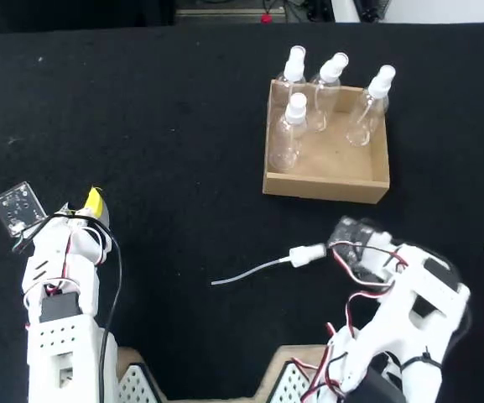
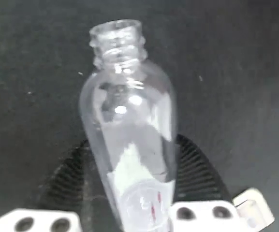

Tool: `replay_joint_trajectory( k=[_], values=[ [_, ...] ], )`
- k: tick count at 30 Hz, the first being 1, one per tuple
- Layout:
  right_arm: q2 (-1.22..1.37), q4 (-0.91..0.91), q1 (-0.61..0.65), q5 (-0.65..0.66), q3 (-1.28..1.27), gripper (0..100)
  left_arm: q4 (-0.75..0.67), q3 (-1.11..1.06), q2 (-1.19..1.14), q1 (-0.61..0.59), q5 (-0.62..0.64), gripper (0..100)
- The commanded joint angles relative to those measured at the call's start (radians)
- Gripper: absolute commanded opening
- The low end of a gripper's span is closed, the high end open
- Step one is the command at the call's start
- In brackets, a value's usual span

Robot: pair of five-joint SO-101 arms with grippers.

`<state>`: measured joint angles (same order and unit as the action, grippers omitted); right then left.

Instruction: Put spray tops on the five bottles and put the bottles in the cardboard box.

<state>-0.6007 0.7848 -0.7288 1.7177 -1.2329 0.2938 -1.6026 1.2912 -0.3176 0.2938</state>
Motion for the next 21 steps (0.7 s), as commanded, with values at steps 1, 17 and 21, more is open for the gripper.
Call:
replay_joint_trajectory(
  k=[1,17,21],
  values=[
    [-0.004,-0.006,-0.092,-0.149,0.002,3.8,-0.02,0.01,0.014,0.002,0.002,18],
    [0.004,0.258,-0.198,-0.824,0.229,9.6,-0.02,0.012,0.014,0.002,0.002,18],
    [0.004,0.382,-0.097,-0.848,0.283,21.4,-0.02,0.012,0.014,0.001,0.002,18]
  ],
)
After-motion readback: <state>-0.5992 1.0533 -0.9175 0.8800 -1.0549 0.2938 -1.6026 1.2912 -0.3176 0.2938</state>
